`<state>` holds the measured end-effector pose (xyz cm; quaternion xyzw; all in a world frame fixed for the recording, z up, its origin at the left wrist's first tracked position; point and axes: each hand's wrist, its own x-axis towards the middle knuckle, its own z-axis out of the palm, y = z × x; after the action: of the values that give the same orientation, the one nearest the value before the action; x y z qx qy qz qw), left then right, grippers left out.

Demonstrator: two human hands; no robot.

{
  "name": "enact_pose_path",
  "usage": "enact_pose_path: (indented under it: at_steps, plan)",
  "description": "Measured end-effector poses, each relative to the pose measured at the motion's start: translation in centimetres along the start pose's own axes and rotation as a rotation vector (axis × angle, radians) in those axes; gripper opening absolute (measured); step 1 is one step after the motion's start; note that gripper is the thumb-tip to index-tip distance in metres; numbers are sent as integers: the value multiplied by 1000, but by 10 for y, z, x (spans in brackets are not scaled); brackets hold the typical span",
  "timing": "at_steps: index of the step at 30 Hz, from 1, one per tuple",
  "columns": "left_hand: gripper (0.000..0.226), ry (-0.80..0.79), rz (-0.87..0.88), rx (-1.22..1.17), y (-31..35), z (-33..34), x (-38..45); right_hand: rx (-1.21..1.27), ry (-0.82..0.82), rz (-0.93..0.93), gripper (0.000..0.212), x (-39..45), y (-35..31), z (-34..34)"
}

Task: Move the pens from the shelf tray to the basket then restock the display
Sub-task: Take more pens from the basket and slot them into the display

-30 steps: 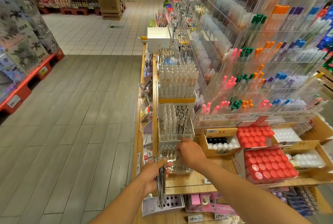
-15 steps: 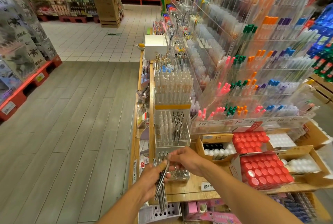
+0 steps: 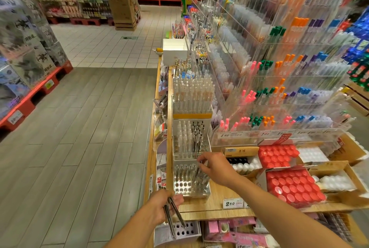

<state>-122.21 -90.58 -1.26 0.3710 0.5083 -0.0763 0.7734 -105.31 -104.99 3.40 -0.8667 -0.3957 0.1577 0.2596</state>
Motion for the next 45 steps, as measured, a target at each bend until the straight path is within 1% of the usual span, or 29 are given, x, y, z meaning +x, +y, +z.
enact_pose_path:
  at_steps: [3, 6, 10, 14, 19, 22, 25, 27, 28, 30, 32, 33, 35, 36, 37, 39, 41, 43, 45]
  plan:
    - [20, -14, 23, 17, 0, 1, -2, -120, -40, -16, 16, -1, 9, 16]
    - [17, -35, 31, 10, 0, 1, -3, -143, -30, 1, 17, 1, 10, 22]
    - [18, -39, 44, 28, 2, 4, -11, -153, -22, -15, 17, 4, 7, 25]
    - [19, -41, 57, 6, 4, 5, -14, -198, -78, -39, 13, 1, 7, 28]
    - [20, -69, 74, -10, 4, 6, -12, -343, -113, -49, 15, -3, 1, 38]
    - [26, -74, 90, -9, 4, 7, -12, -401, -107, -41, 19, -4, -3, 43]
    - [38, -99, 100, -14, 5, 8, -13, -428, -88, -62, 18, -3, -5, 44]
    - [37, -117, 104, -26, 6, 9, -11, -351, -81, -64, 18, -2, -7, 43]
    - [35, -124, 107, -32, 6, 10, -10, -276, -81, -55, 19, -1, -8, 41]
    - [35, -144, 120, -42, 7, 13, -8, -8, -121, 25, 18, 1, -11, 33]
    - [41, -164, 142, -38, 9, 15, -8, 341, -239, 161, 21, 1, -15, 25]
    - [45, -169, 153, -31, 10, 16, -9, 457, -307, 201, 25, 1, -17, 21]
    - [52, -179, 174, -14, 11, 19, -10, 565, -427, 225, 37, -2, -18, 17]
    - [53, -188, 181, -13, 11, 20, -10, 621, -460, 230, 39, -4, -18, 17]
    - [52, -198, 184, -16, 10, 21, -10, 684, -465, 247, 39, -5, -18, 18]
    - [48, -214, 175, -38, 10, 24, -10, 791, -418, 283, 33, -5, -18, 22]
    - [39, -217, 156, -70, 10, 25, -9, 890, -369, 304, 24, -3, -15, 24]
    - [28, -197, 131, -92, 11, 24, -7, 973, -347, 316, 18, 0, -12, 22]
    - [24, -154, 98, -103, 11, 21, -4, 1010, -285, 326, 17, 4, -9, 15]
